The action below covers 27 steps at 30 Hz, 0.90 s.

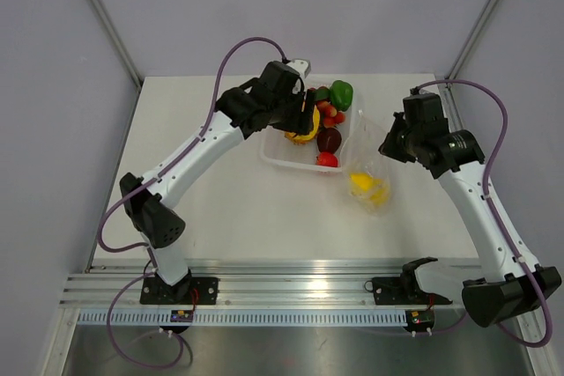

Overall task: Place the food in the zip-top bag and seal the zipper
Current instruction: Pick up the fake fruit from the bin, then place the fake fruit in the zipper food storage bag.

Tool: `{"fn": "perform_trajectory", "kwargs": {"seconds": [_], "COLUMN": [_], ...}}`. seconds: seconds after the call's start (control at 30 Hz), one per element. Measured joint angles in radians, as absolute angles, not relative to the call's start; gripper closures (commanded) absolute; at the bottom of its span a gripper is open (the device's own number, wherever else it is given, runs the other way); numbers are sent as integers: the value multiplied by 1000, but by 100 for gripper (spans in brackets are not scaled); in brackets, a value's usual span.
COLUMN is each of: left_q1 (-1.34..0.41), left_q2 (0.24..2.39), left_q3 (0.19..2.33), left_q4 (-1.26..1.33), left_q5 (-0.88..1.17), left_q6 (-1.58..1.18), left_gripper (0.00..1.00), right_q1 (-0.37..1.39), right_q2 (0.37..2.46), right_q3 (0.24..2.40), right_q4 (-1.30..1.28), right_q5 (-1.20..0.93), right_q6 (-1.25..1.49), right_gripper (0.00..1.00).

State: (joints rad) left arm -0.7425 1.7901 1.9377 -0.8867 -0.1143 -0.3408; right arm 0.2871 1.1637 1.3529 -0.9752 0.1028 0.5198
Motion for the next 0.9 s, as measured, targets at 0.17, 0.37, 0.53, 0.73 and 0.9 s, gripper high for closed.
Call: {"fn": "perform_trajectory", "kwargs": {"seconds": [0.17, 0.37, 0.53, 0.73, 0.9], "left_q1": [-748, -761, -773, -808, -819], "left_q2": [1755, 1753, 1753, 1776, 1831], "left_q3": [1939, 1941, 1929, 1923, 1917], "left_q4": [-850, -787, -693, -624, -614], "left_q5": [43, 218, 360, 443, 449], "left_q6": [-355, -402, -464, -513, -533], "left_gripper": [66, 65, 66, 66, 63], "right_q1": [287, 287, 287, 287, 287], "right_q2": [1206, 1227, 1227, 1224, 1203], "right_q3": [1350, 1346, 1346, 1346, 1346], "right_q4": [-934, -904, -902, -902, -904], "right_q5": [76, 57, 39, 32, 32], "right_q6": [526, 533, 539, 544, 547], "right_gripper": [100, 100, 100, 100, 100]}}
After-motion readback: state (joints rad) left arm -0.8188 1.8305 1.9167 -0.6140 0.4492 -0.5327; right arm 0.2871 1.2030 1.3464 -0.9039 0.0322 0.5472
